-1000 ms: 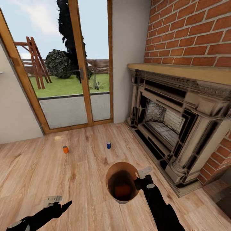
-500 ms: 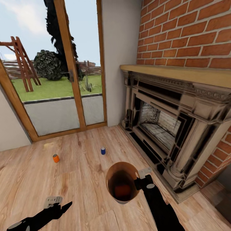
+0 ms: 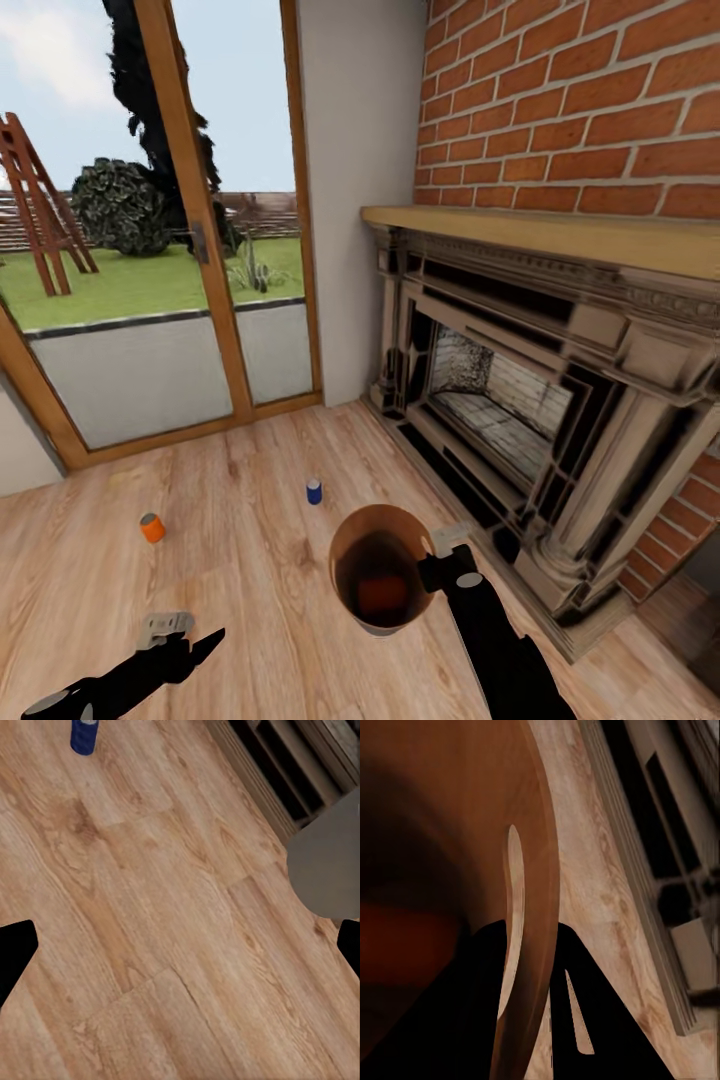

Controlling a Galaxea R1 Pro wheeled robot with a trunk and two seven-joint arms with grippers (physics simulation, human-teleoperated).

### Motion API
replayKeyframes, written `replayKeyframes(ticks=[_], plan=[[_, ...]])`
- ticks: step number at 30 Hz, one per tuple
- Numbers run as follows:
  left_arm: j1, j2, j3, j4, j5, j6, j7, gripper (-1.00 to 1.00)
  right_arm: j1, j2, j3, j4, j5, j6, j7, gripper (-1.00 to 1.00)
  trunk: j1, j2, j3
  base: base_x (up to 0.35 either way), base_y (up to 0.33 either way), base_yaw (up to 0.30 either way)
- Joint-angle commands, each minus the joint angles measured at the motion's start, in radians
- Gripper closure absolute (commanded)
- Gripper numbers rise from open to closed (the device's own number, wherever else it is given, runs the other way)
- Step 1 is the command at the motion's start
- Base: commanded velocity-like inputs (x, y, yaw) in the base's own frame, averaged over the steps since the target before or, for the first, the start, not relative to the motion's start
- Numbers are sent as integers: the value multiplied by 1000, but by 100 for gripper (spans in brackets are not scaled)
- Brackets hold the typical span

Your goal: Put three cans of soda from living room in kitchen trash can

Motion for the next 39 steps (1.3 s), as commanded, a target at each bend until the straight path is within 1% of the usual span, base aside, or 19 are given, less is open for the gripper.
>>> replayKeyframes(ticks=[1, 8, 14, 39], plan=[[0, 0, 0, 0, 0, 0, 0, -100, -1, 0, 0, -1, -7, 0, 4, 100, 0, 0, 1, 98, 64, -232], [0, 0, 0, 0, -2, -2, 0, -100, -1, 0, 0, -1, -7, 0, 4, 100, 0, 0, 9, 26, 16, -218], [0, 0, 0, 0, 0, -1, 0, -100, -1, 0, 0, -1, -7, 0, 4, 100, 0, 0, 10, 203, 69, -46], [0, 0, -1, 0, 3, 0, 1, -100, -1, 0, 0, -1, -7, 0, 4, 100, 0, 0, 10, 269, 219, 0]])
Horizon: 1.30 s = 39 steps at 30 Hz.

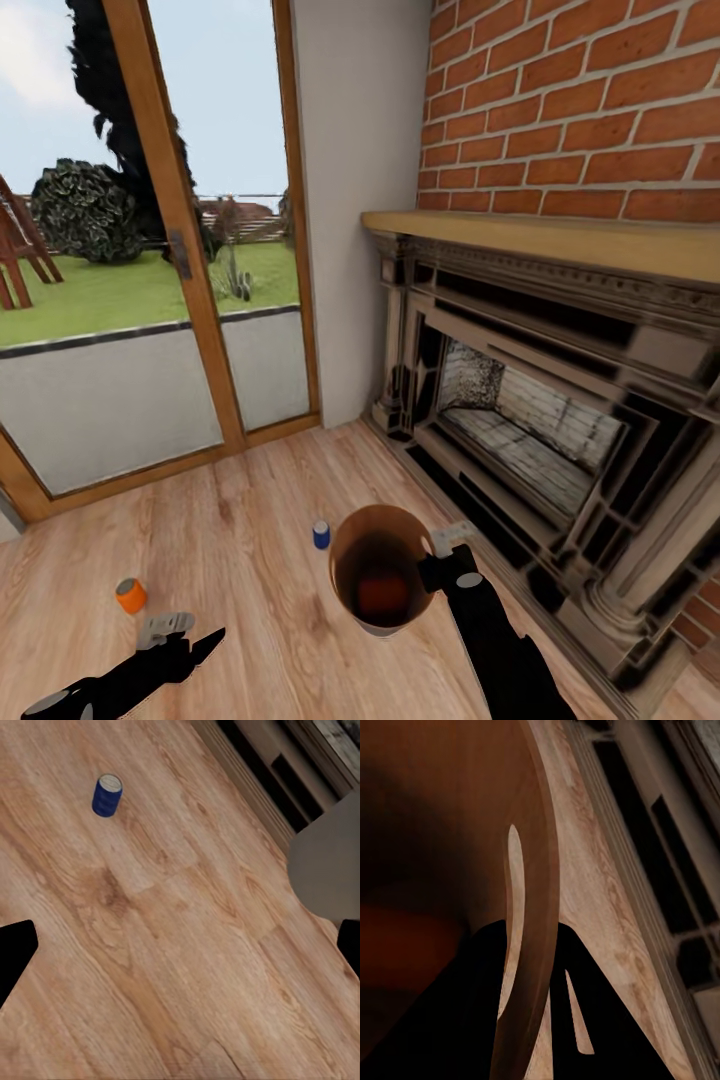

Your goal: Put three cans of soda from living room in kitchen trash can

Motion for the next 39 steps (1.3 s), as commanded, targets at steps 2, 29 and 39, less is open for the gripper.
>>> replayKeyframes(ticks=[2, 29, 39], plan=[[0, 0, 0, 0, 0, 0, 0, -100, 0, 0, 0, -1, -5, 0, 4, 100, 0, 0, 0, 274, 222, 0], [0, -120, -108, 92, -70, -210, 523, -100, -1, -5, -22, -24, -14, 56, 4, 100, 0, 0, 0, 199, 117, 0], [0, -147, -151, 99, -107, -269, 745, -100, -1, -7, -55, -138, -19, 132, 9, 100, 0, 0, 0, 0, 0, 0]])
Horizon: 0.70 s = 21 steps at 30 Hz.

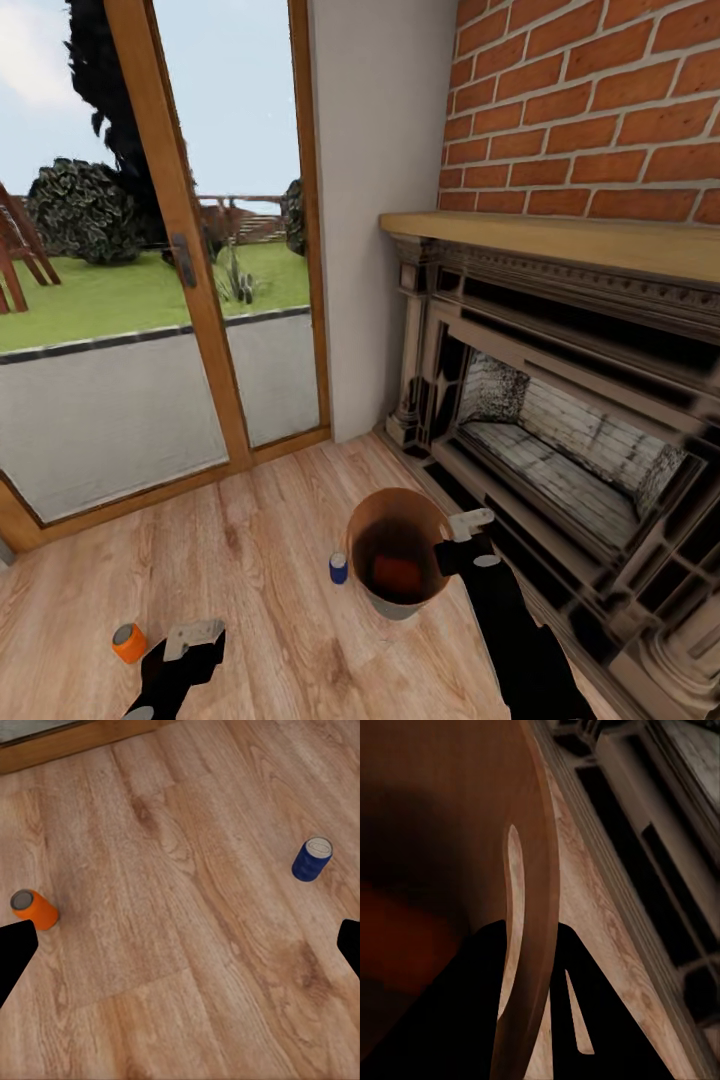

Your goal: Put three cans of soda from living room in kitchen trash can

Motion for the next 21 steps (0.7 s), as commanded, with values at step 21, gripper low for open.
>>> replayKeyframes(ticks=[21], plan=[[0, -44, -3, -42, 0, -2, 3, -100, 0, -10, -151, -114, -50, 165, 22, 100, 0, 0, 0, 0, 0, 0]])
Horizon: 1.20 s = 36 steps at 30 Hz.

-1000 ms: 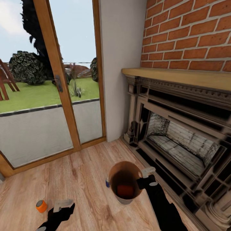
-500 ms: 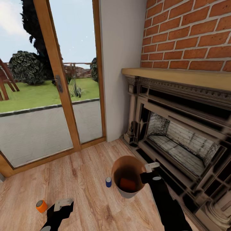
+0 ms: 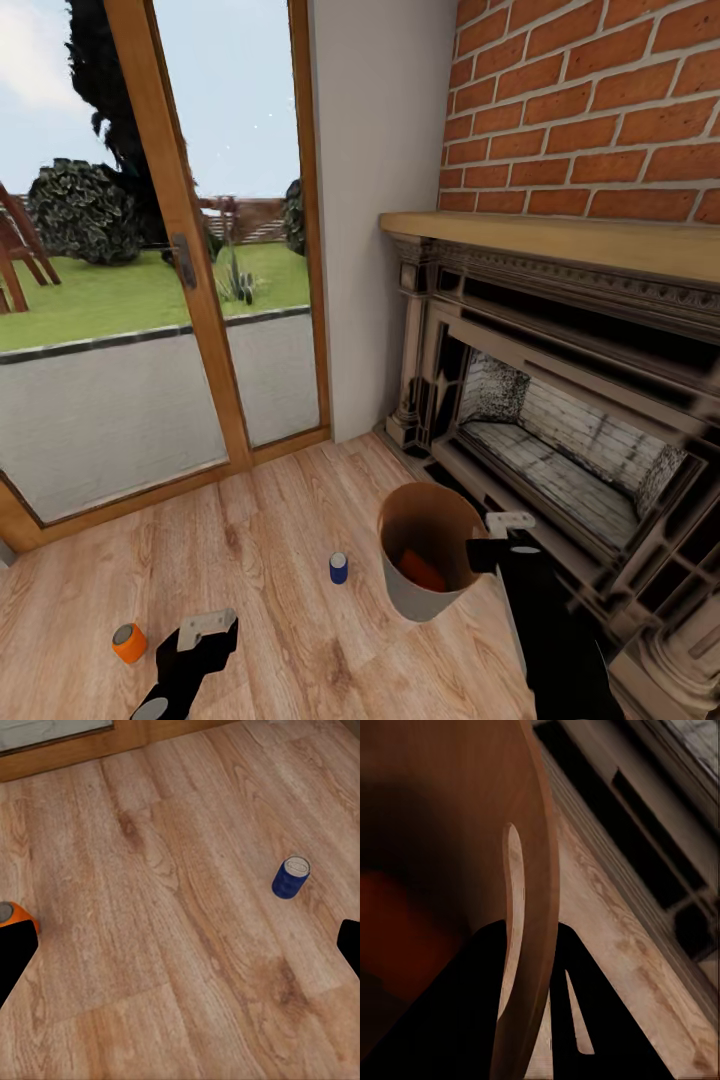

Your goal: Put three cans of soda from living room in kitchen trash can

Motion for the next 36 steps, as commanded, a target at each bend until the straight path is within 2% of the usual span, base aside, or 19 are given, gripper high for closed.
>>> replayKeyframes(ticks=[1, 9, 13, 29, 36], plan=[[0, -1, 0, 0, 0, 0, 0, -100, 0, -1, -3, -3, -11, 22, 4, 100, 0, 0, 0, 0, 0, 0], [0, -1, 1, -4, 0, 0, 0, -100, 0, 0, -49, -100, -12, 157, 23, 100, 0, 0, 0, 0, 0, 0], [0, -2, 0, -4, 0, 0, 0, -100, 0, -1, -60, -121, -12, 182, 52, 100, 0, 0, 0, 72, 28, 0], [0, -2, 0, 0, 0, 0, 0, -100, 0, -1, -61, -121, -11, 187, 60, 100, 0, 0, 0, 298, 91, 0], [0, -2, 0, 0, -2, -1, -1, -100, 0, -1, -61, -118, -11, 180, 60, 100, 0, 0, 2, 100, 11, -59]])
